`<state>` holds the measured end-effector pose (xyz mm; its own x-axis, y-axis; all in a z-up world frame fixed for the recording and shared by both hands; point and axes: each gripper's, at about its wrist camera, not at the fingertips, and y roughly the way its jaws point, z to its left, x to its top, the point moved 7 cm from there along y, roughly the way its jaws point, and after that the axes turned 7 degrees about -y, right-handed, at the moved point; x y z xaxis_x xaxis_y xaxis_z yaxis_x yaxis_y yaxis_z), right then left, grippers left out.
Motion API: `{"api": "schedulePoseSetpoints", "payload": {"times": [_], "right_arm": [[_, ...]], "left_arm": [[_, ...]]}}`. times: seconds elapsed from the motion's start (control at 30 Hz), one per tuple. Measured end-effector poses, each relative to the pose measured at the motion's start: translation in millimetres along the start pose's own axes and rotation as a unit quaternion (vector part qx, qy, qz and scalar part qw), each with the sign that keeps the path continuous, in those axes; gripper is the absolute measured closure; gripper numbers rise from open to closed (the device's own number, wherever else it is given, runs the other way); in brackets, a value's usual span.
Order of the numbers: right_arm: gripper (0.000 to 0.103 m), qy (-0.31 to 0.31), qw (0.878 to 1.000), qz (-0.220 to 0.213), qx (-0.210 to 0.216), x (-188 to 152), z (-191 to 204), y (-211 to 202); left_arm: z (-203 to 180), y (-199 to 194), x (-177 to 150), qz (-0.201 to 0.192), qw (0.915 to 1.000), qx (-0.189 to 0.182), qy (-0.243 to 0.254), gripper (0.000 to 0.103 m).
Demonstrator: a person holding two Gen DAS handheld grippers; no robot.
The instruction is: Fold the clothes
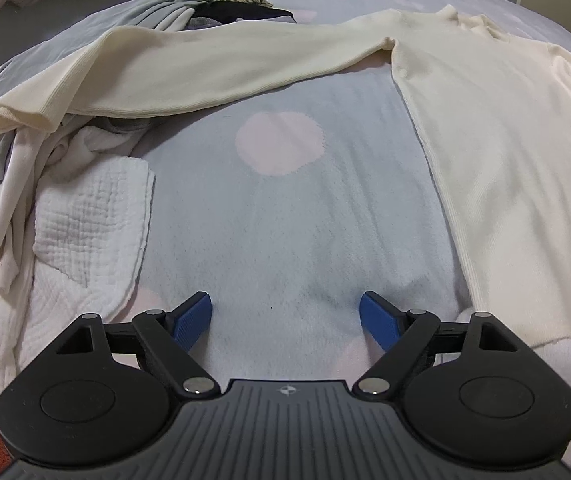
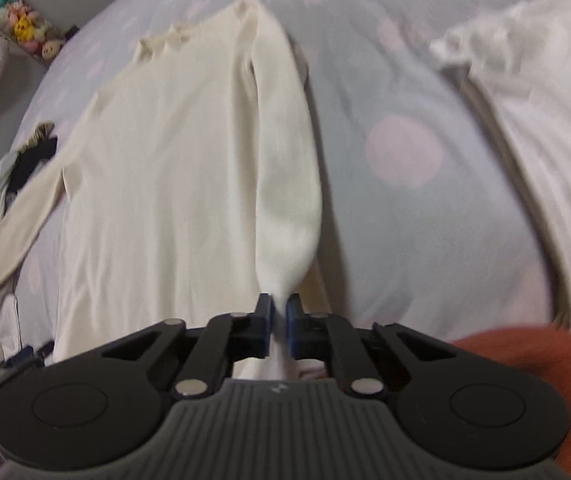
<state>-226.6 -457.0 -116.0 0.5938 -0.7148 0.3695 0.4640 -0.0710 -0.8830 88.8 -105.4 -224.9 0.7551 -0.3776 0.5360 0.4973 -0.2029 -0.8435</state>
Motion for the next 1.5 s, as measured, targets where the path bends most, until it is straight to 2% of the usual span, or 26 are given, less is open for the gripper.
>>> {"api": "schedulePoseSetpoints", "payload": {"times": [0.3, 0.6, 0.8, 1.03, 1.23, 1.33, 1.4, 1.47, 1.5], "right_arm": [[0.098, -0.013, 0.994, -0.082, -0.069, 89.0, -37.8, -61.3], [0.098, 0.035, 0.978, -0.150, -0.138, 174.3, -104.2, -116.0], [0.099, 0.066, 0.965, -0.163, -0.194, 215.0, -162.0, -121.8], [0.099, 0.107, 0.952, -0.139, -0.249, 229.7, -227.0, -92.5], [0.097, 0.108, 0.955, -0.123, -0.246, 222.4, -246.2, -61.7], [0.089, 0.095, 0.958, -0.120, -0.242, 219.5, -245.1, -60.8], [0.084, 0.083, 0.959, -0.125, -0.242, 218.6, -243.8, -68.0], [0.072, 0.078, 0.958, -0.132, -0.244, 215.9, -241.9, -79.1], [0.071, 0.076, 0.957, -0.136, -0.244, 214.6, -240.8, -84.7]], "left_arm": [[1.5, 0.1, -0.8, 0.001, 1.0000, -0.004, -0.003, 0.021], [0.7, -1.1, -1.8, 0.006, 0.9999, 0.000, -0.009, 0.021], [0.0, -1.5, -1.8, 0.011, 0.9998, 0.006, -0.017, 0.021], [-0.1, -1.4, -1.3, 0.015, 0.9997, 0.010, -0.019, 0.021], [-0.4, -2.6, 1.1, 0.024, 0.9994, 0.008, -0.021, 0.021], [-0.8, -8.1, 2.6, 0.016, 0.9997, 0.000, -0.018, 0.030], [-3.0, -12.4, 4.2, 0.011, 0.9999, -0.006, -0.011, 0.031], [-5.9, -17.0, 6.8, 0.006, 0.9998, -0.015, -0.007, 0.031], [-7.5, -19.4, 8.4, 0.003, 0.9998, -0.020, -0.006, 0.031]]}}
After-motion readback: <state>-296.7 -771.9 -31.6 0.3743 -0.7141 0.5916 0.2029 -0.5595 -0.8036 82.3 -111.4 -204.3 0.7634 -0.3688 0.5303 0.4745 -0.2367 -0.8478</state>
